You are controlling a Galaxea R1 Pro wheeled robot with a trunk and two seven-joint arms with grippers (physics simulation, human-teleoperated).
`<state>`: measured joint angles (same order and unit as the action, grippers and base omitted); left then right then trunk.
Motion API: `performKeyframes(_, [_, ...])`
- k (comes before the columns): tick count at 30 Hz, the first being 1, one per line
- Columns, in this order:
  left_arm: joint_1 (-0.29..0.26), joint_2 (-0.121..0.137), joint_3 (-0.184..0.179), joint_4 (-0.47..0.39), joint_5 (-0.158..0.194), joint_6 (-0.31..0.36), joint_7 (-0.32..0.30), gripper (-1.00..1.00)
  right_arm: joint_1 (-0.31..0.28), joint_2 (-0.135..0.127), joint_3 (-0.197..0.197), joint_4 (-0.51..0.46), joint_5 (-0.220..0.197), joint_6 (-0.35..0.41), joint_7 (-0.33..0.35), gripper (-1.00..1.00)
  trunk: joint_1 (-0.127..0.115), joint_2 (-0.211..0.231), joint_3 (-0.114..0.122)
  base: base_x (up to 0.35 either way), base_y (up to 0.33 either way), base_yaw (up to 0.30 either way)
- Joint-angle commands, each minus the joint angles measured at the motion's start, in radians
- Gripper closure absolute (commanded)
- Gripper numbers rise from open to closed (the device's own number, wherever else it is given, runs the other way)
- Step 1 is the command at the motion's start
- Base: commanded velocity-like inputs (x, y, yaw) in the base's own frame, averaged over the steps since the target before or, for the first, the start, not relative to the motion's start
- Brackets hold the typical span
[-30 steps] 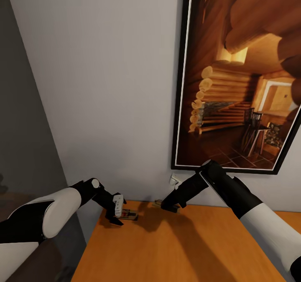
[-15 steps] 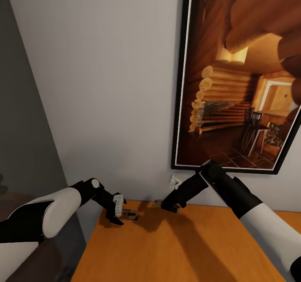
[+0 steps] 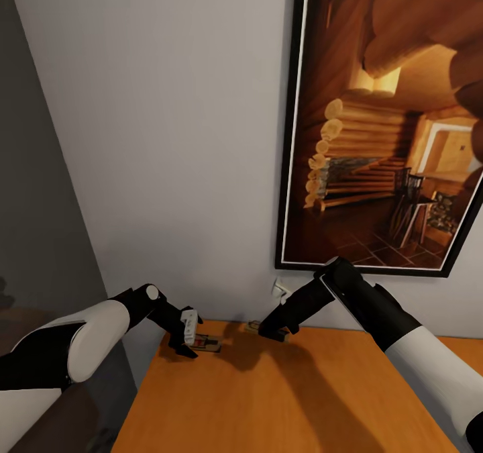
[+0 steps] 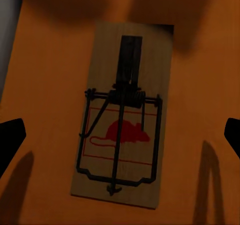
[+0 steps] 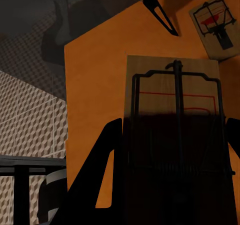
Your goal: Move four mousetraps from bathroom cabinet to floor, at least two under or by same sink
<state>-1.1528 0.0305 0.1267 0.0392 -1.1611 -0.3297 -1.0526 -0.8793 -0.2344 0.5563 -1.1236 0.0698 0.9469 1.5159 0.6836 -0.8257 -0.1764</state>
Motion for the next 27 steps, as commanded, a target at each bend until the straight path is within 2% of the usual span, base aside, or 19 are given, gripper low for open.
performKeyframes(1, [-0.002,0.000,0.008,0.002,-0.009,-0.005,0.000,-1.00,-0.001,0.000,0.001,-0.001,0.007,0.013,0.010,1.00,0.000,-0.001,-0.002,0.000,0.000,0.000])
performKeyframes(19, [-0.002,-0.004,0.007,0.002,-0.009,-0.005,0.000,-1.00,-0.001,0.000,0.001,-0.001,0.007,0.013,0.010,1.00,0.000,-0.001,-0.002,0.000,0.000,0.000])
performKeyframes(27, [-0.002,-0.005,0.007,0.002,-0.009,-0.005,0.000,-1.00,-0.001,0.000,0.001,-0.001,0.007,0.013,0.010,1.00,0.031,-0.057,-0.027,0.000,0.000,0.000])
